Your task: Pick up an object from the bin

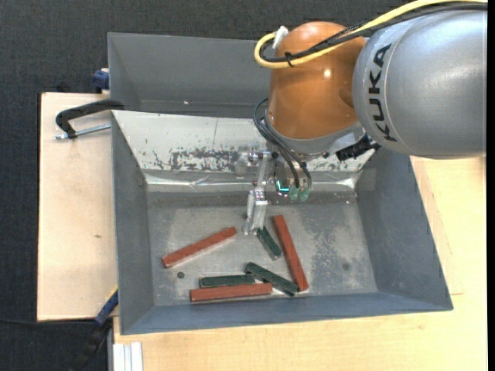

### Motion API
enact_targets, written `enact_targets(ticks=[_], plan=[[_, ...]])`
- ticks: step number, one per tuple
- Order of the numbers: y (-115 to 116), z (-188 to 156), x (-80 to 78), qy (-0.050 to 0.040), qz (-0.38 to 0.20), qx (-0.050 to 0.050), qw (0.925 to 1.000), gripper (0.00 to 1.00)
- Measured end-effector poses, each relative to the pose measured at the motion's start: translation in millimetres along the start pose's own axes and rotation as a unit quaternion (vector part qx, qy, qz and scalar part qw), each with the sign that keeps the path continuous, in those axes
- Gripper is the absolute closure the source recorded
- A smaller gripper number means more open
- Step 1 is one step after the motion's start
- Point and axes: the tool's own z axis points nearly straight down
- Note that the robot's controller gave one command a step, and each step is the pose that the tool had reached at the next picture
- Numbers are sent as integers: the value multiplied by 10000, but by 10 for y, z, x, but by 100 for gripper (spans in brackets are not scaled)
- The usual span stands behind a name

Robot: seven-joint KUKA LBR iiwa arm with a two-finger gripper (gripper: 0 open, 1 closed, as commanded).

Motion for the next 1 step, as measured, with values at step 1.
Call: enact_targets(ticks=[1], plan=[[-6,-50,-16,-45,7,-5,10000,0]])
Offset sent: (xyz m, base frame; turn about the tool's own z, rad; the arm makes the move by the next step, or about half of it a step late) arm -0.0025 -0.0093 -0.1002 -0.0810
